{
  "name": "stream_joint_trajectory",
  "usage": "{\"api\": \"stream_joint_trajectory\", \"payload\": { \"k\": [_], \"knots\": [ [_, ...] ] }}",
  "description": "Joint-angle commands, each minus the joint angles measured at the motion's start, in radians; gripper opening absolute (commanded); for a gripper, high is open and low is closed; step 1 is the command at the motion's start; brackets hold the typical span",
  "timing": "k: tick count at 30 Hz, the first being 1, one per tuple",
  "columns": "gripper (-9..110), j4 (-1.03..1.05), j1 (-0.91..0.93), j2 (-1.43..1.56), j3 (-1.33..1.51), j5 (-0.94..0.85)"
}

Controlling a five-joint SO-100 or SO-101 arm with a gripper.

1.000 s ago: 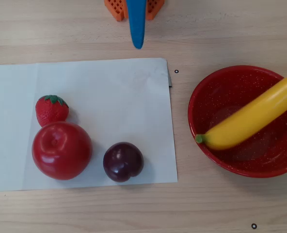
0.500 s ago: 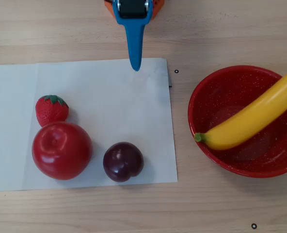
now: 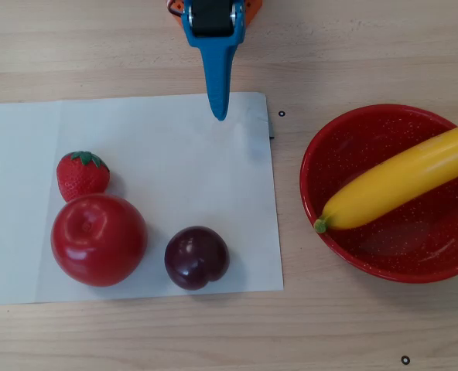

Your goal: Grasp the banana and put it in the red bowl

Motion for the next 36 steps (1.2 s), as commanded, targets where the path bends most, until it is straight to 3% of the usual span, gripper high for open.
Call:
{"api": "stream_joint_trajectory", "payload": {
  "k": [1,6,36],
  "knots": [
    [0,0.031,-0.02,0.017,0.015,-0.038],
    [0,0.15,-0.003,0.017,0.015,-0.037],
    [0,0.158,0.006,0.017,0.015,-0.032]
  ]
}}
